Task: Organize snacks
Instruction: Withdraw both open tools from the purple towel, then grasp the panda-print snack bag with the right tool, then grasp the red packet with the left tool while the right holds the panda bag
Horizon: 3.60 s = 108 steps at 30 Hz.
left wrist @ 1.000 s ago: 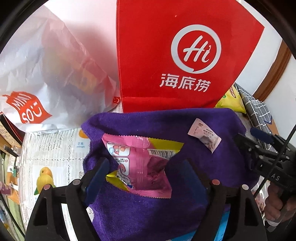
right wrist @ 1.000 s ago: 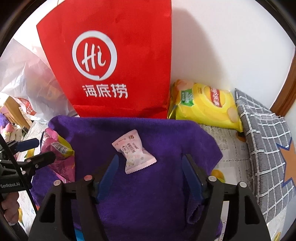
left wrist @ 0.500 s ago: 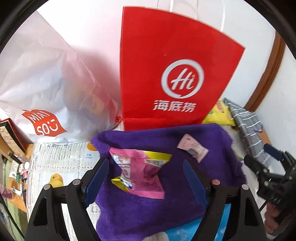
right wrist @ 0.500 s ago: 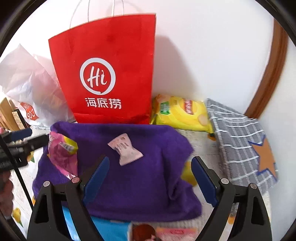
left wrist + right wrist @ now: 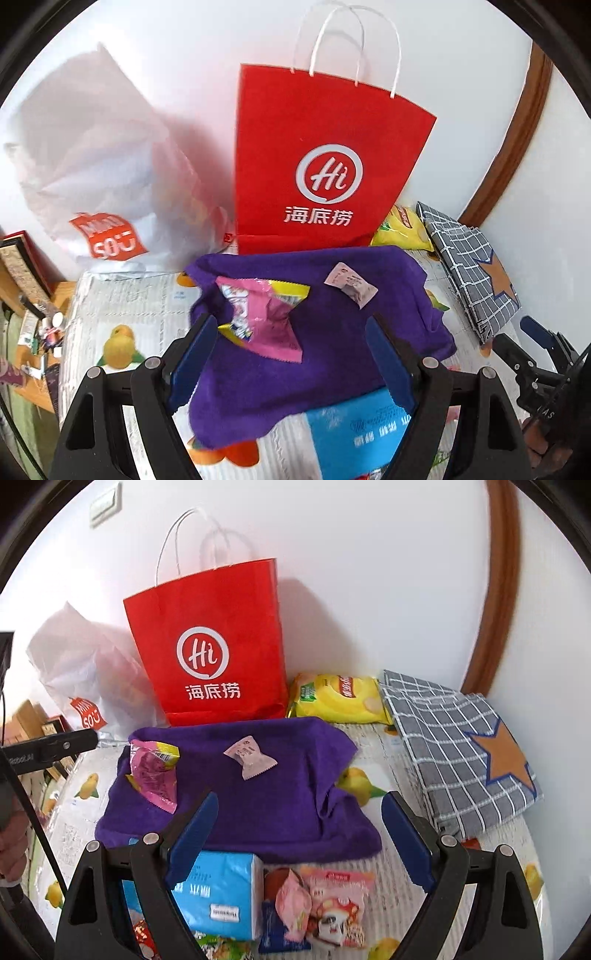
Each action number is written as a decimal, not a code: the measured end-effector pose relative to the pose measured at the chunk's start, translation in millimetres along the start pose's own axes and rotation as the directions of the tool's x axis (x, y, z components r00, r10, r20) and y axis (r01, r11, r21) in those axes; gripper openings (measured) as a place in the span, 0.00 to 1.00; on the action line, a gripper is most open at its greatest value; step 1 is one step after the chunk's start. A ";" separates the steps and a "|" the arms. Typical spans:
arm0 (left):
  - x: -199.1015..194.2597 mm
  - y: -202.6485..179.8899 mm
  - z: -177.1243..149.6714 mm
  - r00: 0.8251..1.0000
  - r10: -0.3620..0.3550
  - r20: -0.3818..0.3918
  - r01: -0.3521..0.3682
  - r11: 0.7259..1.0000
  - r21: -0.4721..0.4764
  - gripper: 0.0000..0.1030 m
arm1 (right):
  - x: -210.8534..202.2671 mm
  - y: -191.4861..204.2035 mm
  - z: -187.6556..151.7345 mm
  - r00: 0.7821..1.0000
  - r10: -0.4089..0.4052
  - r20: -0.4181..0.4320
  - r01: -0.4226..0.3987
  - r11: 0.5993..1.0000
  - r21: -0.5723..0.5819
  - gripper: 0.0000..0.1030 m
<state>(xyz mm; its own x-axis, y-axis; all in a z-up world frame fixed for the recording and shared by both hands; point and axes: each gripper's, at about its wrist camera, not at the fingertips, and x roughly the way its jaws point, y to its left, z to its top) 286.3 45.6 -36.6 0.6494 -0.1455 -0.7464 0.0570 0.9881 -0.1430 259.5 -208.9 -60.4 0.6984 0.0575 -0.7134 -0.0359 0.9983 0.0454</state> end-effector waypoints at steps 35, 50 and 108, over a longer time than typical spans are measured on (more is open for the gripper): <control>-44.7 7.4 -113.7 0.993 0.108 -0.047 -0.111 0.991 -0.076 0.79 | 2.0 -48.0 -100.3 0.991 0.097 -0.089 -0.094 0.995 0.042 0.75; -9.8 26.3 -113.0 0.987 0.120 -0.108 -0.133 0.983 -0.127 0.79 | 81.4 -59.1 -104.8 0.966 0.130 -0.223 -0.111 0.989 0.094 0.64; -8.1 -7.5 -181.7 0.979 -0.047 -0.198 0.033 0.997 -0.074 0.26 | -47.7 -41.0 -154.1 0.995 0.046 -0.090 -0.048 0.999 -0.014 0.51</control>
<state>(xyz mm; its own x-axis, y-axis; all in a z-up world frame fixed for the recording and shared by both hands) 142.8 30.3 -147.6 0.4831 -0.1988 -0.8527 0.0223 0.9764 -0.2150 117.5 -251.7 -136.1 0.6291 0.1041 -0.7703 -0.0790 0.9944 0.0699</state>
